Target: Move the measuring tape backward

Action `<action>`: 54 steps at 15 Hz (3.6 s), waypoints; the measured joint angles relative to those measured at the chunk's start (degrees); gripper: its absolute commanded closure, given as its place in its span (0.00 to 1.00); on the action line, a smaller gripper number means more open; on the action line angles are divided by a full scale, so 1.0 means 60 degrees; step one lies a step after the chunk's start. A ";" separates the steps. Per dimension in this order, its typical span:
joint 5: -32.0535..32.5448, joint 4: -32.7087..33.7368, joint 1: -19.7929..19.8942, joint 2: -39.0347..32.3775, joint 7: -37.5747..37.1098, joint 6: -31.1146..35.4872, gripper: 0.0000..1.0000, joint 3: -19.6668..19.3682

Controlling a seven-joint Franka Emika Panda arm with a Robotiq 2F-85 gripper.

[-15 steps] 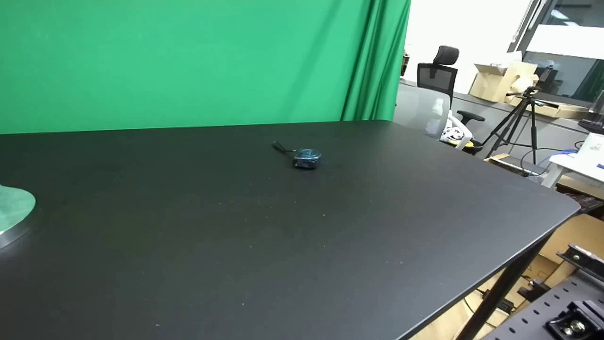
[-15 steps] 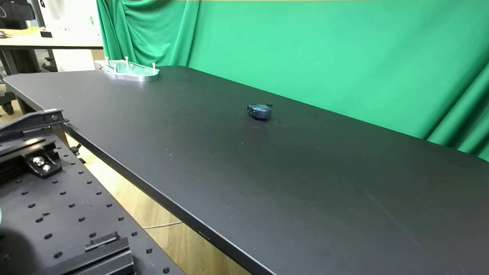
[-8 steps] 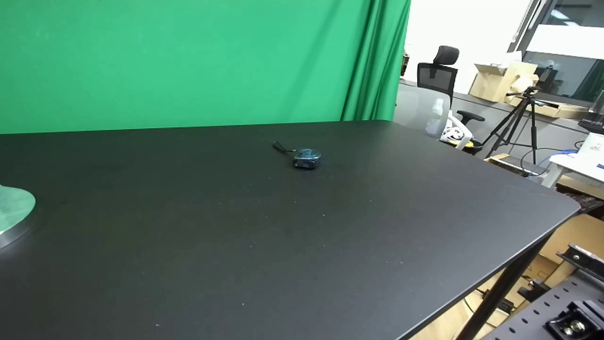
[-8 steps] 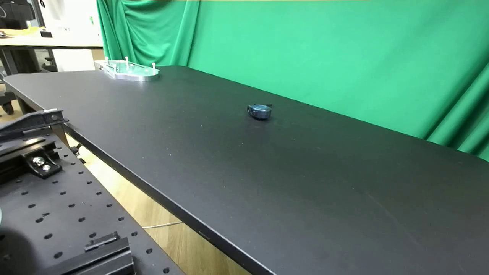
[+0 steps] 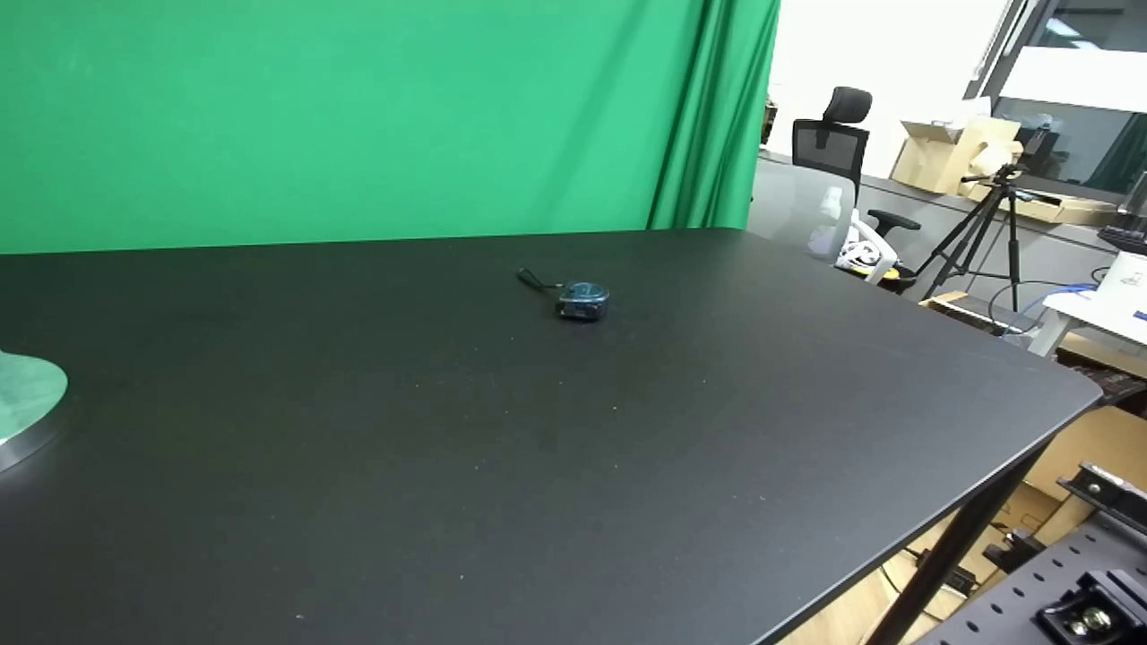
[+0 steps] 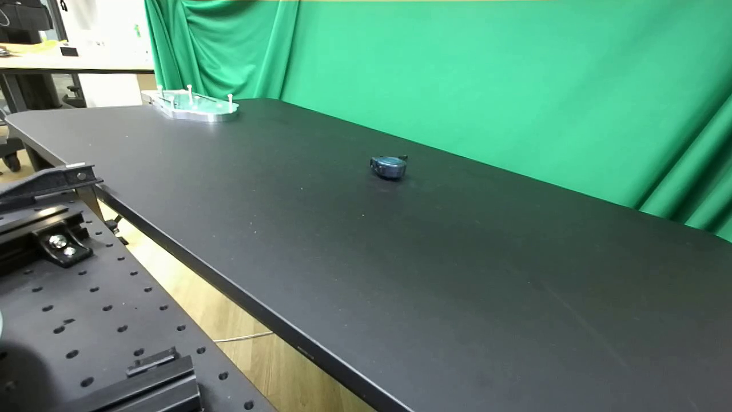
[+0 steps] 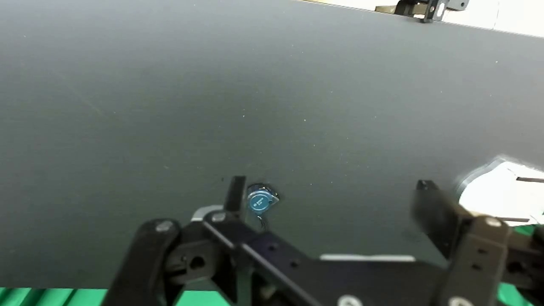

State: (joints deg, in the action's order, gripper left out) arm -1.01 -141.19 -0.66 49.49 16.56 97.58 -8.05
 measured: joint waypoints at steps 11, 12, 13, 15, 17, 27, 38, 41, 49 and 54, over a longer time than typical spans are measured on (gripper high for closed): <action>-0.0029 -0.0169 0.1019 -0.3793 -0.2123 0.4909 0.00 0.0116; -0.0039 -0.0123 0.1025 -0.4271 -0.2323 0.5335 0.00 0.0175; -0.0048 -0.0049 0.1025 -0.4757 -0.2521 0.5693 0.00 0.0259; -0.0057 0.0188 0.1006 -0.5647 -0.2857 0.6155 0.00 0.0454; -0.0100 0.0508 0.0942 -0.6437 -0.3152 0.6350 0.00 0.0650; -0.0932 0.1577 0.0258 -0.9424 -0.3935 0.7417 0.00 0.1284; -0.1255 0.1867 0.0178 -1.0056 -0.4021 0.7927 0.00 0.1318; -0.1251 0.2229 0.0206 -1.0668 -0.4019 0.7820 0.00 0.1235; -0.1142 0.4385 0.0295 -1.2966 -0.3999 0.7171 0.00 0.1071; -0.1125 0.5300 0.0161 -1.3692 -0.3991 0.6614 0.00 0.1117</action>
State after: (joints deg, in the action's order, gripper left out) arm -7.76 -109.39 0.30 -32.67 -7.38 137.26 -1.34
